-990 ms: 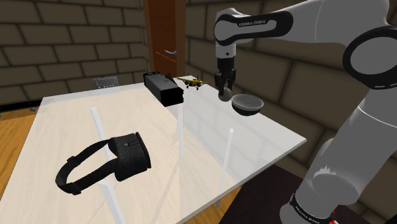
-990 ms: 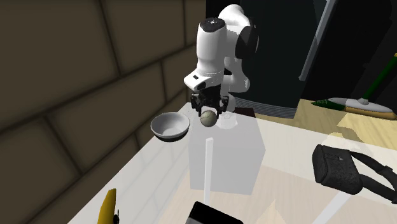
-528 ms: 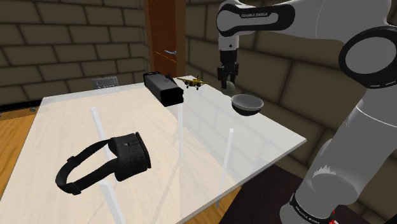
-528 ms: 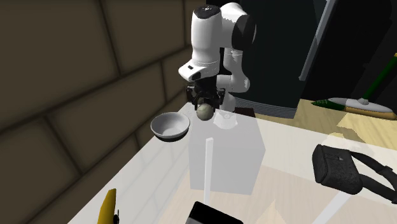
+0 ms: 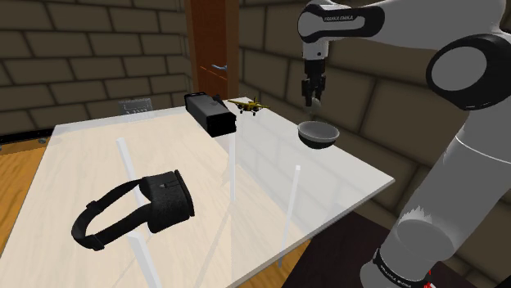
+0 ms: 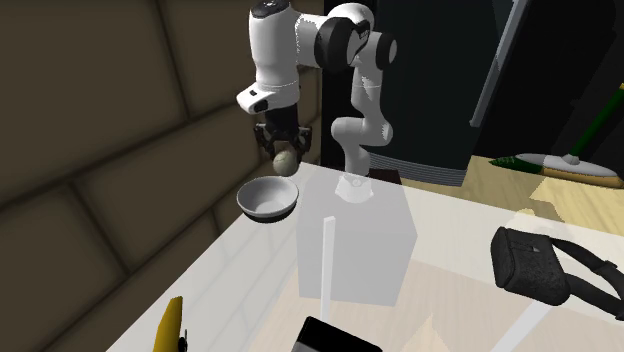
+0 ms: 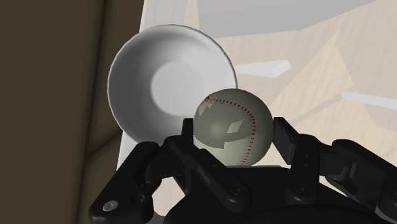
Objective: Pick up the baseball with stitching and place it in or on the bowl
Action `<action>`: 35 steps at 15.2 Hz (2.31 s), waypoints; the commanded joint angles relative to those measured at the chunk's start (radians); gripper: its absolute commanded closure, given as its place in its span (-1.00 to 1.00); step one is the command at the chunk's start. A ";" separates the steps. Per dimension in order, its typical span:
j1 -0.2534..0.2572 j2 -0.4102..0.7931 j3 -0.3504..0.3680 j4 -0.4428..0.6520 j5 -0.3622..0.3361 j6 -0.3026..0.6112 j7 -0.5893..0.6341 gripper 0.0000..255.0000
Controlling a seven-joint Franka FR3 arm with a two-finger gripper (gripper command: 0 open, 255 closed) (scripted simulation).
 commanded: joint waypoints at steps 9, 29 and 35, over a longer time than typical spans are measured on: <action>-0.062 0.044 -0.068 -0.006 -0.008 0.058 -0.128 1.00; -0.063 0.035 -0.069 -0.180 -0.011 0.223 -0.114 1.00; -0.063 0.035 -0.069 -0.180 -0.011 0.223 -0.114 -1.00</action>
